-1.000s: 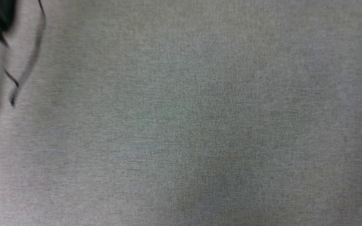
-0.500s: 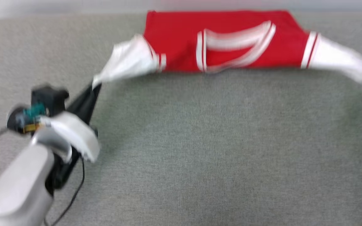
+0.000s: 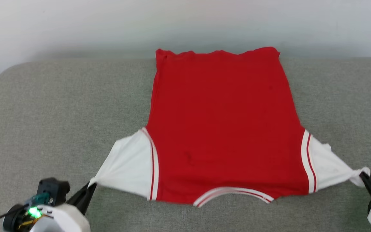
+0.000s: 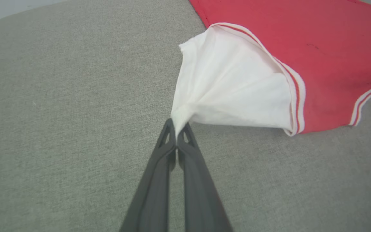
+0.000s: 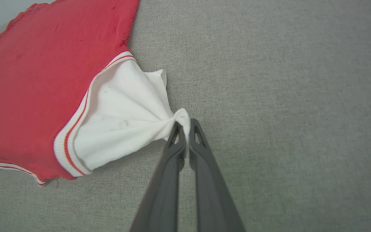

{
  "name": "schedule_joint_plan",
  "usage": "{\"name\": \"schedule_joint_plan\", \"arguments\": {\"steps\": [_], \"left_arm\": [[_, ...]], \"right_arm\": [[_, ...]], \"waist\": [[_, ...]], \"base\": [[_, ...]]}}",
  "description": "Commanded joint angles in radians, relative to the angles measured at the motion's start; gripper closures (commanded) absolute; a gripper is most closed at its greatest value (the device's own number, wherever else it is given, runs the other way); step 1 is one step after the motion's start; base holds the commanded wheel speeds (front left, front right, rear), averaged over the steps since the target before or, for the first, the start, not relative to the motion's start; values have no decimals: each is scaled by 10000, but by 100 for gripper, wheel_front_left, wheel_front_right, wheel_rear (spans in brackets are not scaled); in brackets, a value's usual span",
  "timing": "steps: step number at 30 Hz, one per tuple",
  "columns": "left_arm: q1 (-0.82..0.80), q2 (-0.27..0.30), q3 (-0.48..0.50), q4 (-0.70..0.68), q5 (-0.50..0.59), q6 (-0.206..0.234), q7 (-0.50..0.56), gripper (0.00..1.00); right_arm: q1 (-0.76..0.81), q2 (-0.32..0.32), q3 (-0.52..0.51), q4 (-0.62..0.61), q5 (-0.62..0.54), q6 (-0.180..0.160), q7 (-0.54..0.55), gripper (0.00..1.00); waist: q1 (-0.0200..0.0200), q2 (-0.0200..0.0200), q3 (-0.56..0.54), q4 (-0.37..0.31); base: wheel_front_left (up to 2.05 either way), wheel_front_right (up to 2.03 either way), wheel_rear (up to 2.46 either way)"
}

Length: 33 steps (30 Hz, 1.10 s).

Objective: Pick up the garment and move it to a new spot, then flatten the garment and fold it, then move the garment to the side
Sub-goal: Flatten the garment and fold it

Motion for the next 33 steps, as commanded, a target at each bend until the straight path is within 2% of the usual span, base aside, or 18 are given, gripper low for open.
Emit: {"name": "schedule_joint_plan", "arguments": {"steps": [1, 8, 14, 15, 16, 18, 22, 23, 26, 29, 33], "left_arm": [[277, 142, 32, -16, -56, 85, -40, 100], [1402, 437, 182, -476, -489, 432, -132, 100], [1681, 250, -177, -808, -589, 321, 81, 100], [1683, 205, -189, -850, -641, 300, 86, 100], [1715, 159, -161, -890, -700, 312, 65, 100], [1821, 139, -77, -1058, -820, 373, 28, 100], [1889, 244, -114, -1759, -971, 302, 199, 100], [1861, 365, -219, -2512, -1002, 283, 503, 100], [1675, 553, -326, -3309, -836, 403, 865, 100], [1430, 675, -406, -4097, -571, 488, 1132, 100], [1023, 778, -534, -4856, -153, 485, 1407, 100]], "right_arm": [[265, 80, -141, -99, 55, -10, 71, 100], [1834, 472, -713, -1023, 241, -10, 1107, 100], [2619, 784, -922, -1656, 315, -10, 1885, 100], [2585, 747, -968, -1746, 177, -10, 1892, 55], [2498, 785, -998, -1757, 157, -10, 1974, 0], [2305, 857, -822, -1906, 330, -7, 2199, 0], [1923, 531, -676, -2507, 488, -5, 2463, 0], [1415, 279, -640, -2991, 635, -7, 2951, 0], [444, 70, -677, -3292, 645, -7, 3581, 0], [-871, -208, -649, -3244, 530, -7, 4257, 0], [-2912, -378, -708, -2448, 286, -5, 5268, 0]], "waist": [[3, 0, -191, -74], [3, 0, -478, -8], [3, 0, -565, 98], [3, 0, -562, 108], [3, 0, -560, 107], [3, 0, -571, 110], [3, 0, -477, 314], [3, 0, -218, 527], [3, 0, 262, 790], [3, 0, 961, 1133], [3, 0, 1921, 1666]], "base": [[0, 0, 0], [0, 0, 0], [0, 0, 0], [0, 0, 0], [0, 0, 0], [0, 0, 0], [0, 0, 0], [0, 0, 0], [0, 0, 0], [0, 0, 0], [0, 0, 0]]}}
